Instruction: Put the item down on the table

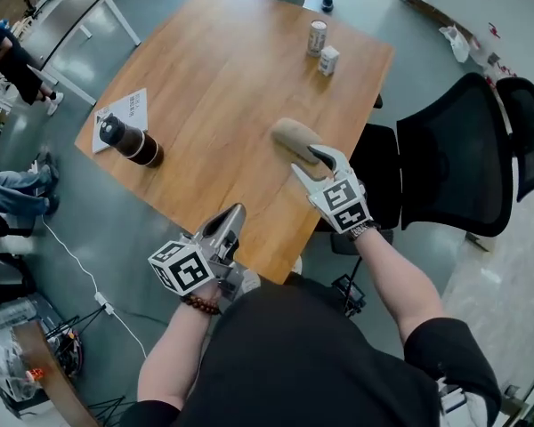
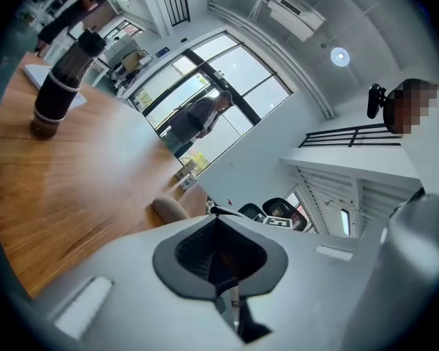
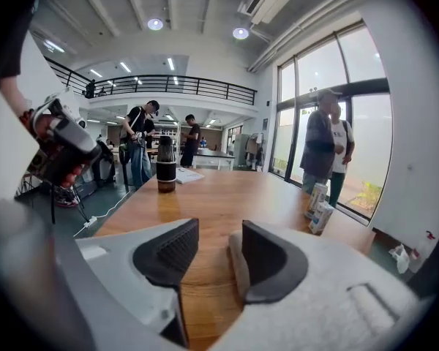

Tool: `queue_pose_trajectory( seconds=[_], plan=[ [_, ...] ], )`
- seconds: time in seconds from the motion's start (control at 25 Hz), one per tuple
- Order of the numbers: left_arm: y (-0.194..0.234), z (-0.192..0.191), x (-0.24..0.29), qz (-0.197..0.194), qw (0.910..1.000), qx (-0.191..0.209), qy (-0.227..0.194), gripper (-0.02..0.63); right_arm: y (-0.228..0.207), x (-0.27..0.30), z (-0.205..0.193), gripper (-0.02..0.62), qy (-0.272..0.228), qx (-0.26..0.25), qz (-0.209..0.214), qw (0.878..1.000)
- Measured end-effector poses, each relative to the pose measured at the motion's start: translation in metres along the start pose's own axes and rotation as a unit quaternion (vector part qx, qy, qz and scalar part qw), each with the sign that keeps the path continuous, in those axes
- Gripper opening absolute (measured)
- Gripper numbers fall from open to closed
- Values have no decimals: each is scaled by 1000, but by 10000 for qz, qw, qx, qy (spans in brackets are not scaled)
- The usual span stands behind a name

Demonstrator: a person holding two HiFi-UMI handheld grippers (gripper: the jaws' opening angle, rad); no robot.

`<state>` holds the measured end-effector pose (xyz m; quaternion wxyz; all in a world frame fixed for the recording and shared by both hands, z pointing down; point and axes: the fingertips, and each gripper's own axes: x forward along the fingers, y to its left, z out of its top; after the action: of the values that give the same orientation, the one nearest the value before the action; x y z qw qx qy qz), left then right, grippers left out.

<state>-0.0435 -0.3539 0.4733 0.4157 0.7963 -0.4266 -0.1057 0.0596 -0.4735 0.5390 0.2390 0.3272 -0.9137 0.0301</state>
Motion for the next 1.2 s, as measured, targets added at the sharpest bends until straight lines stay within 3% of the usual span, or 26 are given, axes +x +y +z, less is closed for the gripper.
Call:
queue_pose_trajectory(
  seconds=[0.32, 0.52, 0.96, 1.2],
  plan=[
    [-11, -1, 3, -297, 9965, 728, 297, -2, 43, -52, 30, 47, -295, 200, -485, 9982],
    [-21, -7, 4, -519, 9919, 1041, 503, -2, 67, -78, 40, -3, -361, 456, -756, 9954],
    [-44, -28, -2, -813, 9738, 1933, 885, 0, 123, -105, 34, -8, -196, 1206, -1040, 9870],
    [-45, -37, -11, -854, 9679, 2128, 1027, 0, 142, -110, 32, -8, -173, 1218, -1099, 9863]
  ],
)
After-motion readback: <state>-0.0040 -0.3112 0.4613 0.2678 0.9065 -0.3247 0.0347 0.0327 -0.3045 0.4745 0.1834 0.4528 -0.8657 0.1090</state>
